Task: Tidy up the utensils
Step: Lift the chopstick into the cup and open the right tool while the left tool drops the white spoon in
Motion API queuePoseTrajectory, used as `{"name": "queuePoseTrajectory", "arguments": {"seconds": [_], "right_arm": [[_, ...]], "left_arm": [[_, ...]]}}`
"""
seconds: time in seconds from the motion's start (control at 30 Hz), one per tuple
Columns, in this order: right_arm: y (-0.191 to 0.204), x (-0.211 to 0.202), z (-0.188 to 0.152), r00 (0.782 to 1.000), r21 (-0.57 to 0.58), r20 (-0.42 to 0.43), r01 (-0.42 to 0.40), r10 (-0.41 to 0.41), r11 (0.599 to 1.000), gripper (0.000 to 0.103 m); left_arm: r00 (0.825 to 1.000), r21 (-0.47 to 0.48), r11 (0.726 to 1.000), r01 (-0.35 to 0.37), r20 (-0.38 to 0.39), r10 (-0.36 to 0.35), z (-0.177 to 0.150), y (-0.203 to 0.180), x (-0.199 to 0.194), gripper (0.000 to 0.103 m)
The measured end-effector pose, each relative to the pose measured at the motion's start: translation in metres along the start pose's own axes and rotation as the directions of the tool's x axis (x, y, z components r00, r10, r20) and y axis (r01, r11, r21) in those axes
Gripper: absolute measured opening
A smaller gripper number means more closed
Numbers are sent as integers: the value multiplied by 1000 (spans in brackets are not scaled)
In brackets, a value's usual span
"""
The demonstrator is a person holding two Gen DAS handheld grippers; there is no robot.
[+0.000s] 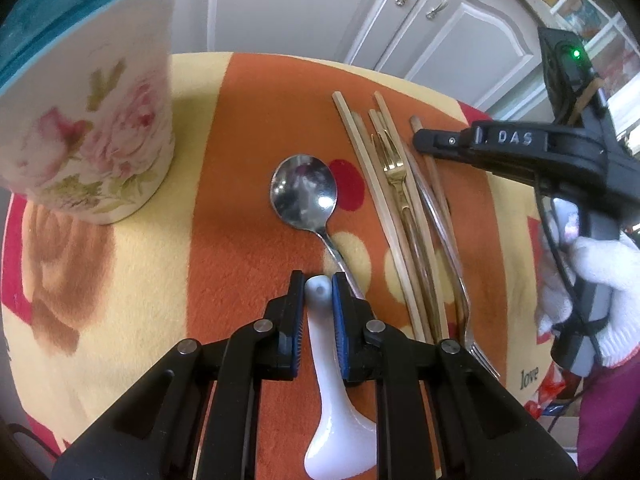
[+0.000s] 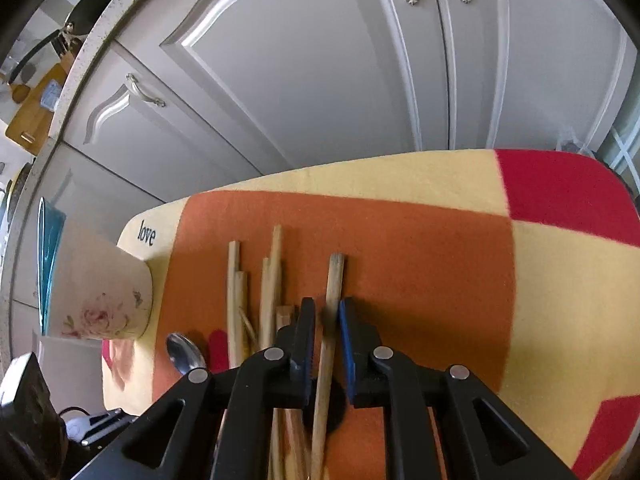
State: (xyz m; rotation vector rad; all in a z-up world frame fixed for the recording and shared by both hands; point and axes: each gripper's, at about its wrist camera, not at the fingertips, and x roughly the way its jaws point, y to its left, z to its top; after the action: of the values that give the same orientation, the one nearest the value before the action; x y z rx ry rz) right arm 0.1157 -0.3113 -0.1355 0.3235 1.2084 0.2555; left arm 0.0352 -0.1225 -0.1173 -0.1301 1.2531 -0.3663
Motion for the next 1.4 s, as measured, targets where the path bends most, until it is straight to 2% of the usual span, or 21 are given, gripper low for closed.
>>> {"name": "queuePoseTrajectory", "arguments": {"seconds": [0.17,0.4,0.6,0.87,1.0,1.1,1.27,1.4], "right_arm": [[8,-8,-7,999,-89,20,52,-50,995,8],[5,-92,-30,983,-96,177,-39,56,995,8],[23,-152,-59,961,-153,258,-60,99,986,8],[45,-195,-81,937,-196,329,-53,117,979,8],[57,-213,-86,921,-212,369,-49,127,976,7],[67,-226,-88,913,-236,387,-40,132,971,7],[87,-244,-86,898,-276,412,-36,152,960,7],[104,-259,-77,880,-310,436,-48,187,949,7]], "left_arm": [[999,1,999,39,33,-39,-2,7,-23,12],[993,53,996,65,95,-70,-7,6,-68,12],[989,114,992,60,126,-75,-25,-1,-101,11],[978,153,987,53,192,-83,-38,-7,-136,11],[976,152,987,47,201,-78,-43,-5,-146,6],[975,157,987,39,212,-73,-44,-5,-155,6],[967,149,988,49,240,-84,-40,0,-179,6],[952,143,989,28,297,-70,-25,13,-220,6]]}}
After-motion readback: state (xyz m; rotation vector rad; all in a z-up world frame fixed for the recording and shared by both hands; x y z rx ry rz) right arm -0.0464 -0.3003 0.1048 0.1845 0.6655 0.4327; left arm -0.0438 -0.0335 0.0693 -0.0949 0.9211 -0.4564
